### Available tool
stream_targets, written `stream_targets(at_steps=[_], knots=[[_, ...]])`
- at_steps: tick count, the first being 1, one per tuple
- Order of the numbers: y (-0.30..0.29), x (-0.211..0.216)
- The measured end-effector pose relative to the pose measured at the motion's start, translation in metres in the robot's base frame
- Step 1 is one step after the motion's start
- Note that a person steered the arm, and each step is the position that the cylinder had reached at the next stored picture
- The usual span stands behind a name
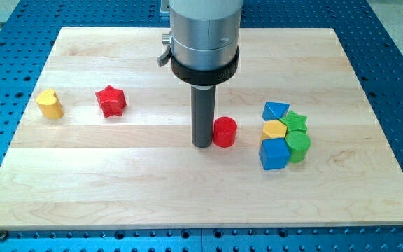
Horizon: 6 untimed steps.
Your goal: Place the red circle into the blue cube
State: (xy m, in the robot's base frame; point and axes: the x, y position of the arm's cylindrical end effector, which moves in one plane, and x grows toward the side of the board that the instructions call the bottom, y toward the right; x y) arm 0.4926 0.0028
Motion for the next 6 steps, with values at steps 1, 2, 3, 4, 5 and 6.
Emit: stream_targets(at_steps=[1,2,3,4,5,6], knots=[[0.009,-0.011],[0.012,-0.040],[0.052,-0.047],[0.055,-0.015],[0.040,-0.027],[-0.008,-0.004]])
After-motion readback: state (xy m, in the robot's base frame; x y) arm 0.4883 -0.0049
